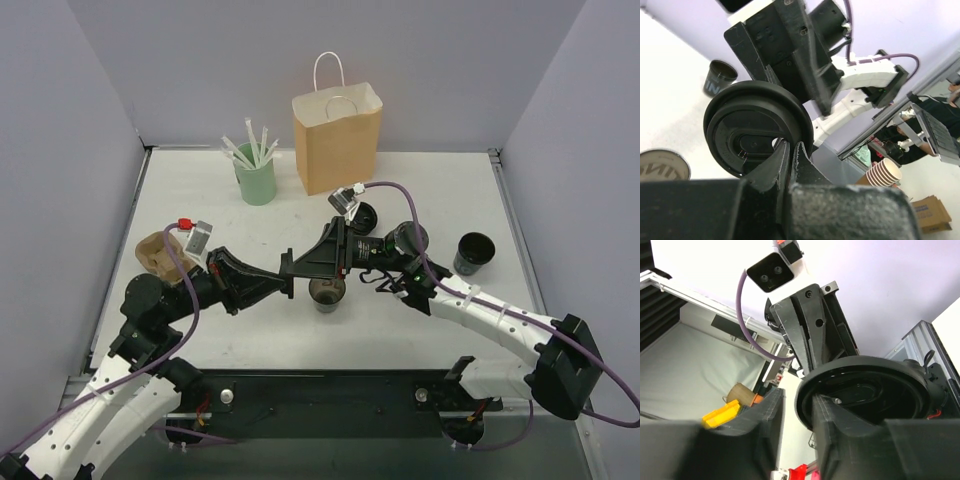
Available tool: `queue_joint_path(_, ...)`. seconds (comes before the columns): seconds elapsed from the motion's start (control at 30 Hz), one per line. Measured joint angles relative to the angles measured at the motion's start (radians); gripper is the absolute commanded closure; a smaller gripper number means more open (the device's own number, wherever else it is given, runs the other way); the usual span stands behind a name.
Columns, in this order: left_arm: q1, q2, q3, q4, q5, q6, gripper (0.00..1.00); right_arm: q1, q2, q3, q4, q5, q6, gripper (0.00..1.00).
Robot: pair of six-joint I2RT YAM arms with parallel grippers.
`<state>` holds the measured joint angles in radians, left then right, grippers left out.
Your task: Pack the takeout coffee
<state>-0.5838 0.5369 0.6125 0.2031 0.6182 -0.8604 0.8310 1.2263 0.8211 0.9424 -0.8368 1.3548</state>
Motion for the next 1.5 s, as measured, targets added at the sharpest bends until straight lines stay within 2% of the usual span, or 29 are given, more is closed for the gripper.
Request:
queue_joint_path(0.13,-0.003,0.019,0.026,-0.130,-0.048,0.043,1.00,-0.029,-0.027,-0.038,-0.055,0.020,-0.032,0.44)
queue_joint_path(0.17,-0.003,0.027,0.040,-0.166,-0.062,0.060,1.00,-0.037,-0.047,-0.055,-0.094,0.028,-0.056,0.36)
queue_joint_path(0.23,-0.004,0.050,0.079,-0.254,-0.098,0.096,1.00,-0.049,-0.104,-0.082,-0.215,0.060,-0.111,0.33)
queue_joint_path(0.33,-0.005,0.091,0.151,-0.390,-0.161,0.160,1.00,-0.053,-0.238,-0.086,-0.508,0.171,-0.282,0.21)
queue_joint_path(0.37,-0.008,0.108,0.182,-0.437,-0.187,0.180,1.00,-0.045,-0.293,-0.076,-0.634,0.226,-0.357,0.13)
queue_joint_path(0.47,-0.021,0.167,0.259,-0.541,-0.270,0.226,1.00,-0.032,-0.396,-0.042,-0.880,0.350,-0.488,0.03)
queue_joint_path(0.63,-0.109,0.307,0.341,-0.662,-0.448,0.245,1.00,-0.023,-0.540,-0.032,-1.197,0.536,-0.626,0.02)
queue_joint_path(0.83,-0.360,0.639,0.569,-0.847,-0.734,0.256,1.00,-0.018,-0.641,-0.031,-1.413,0.680,-0.690,0.02)
queue_joint_path(0.93,-0.419,0.797,0.673,-0.911,-0.827,0.259,1.00,-0.018,-0.662,-0.029,-1.482,0.726,-0.708,0.02)
queue_joint_path(1.13,-0.444,0.963,0.768,-1.008,-0.908,0.256,1.00,-0.016,-0.690,-0.028,-1.559,0.778,-0.728,0.02)
queue_joint_path(1.5,-0.485,1.141,0.897,-1.061,-0.917,0.246,1.00,-0.012,-0.709,-0.028,-1.599,0.808,-0.740,0.02)
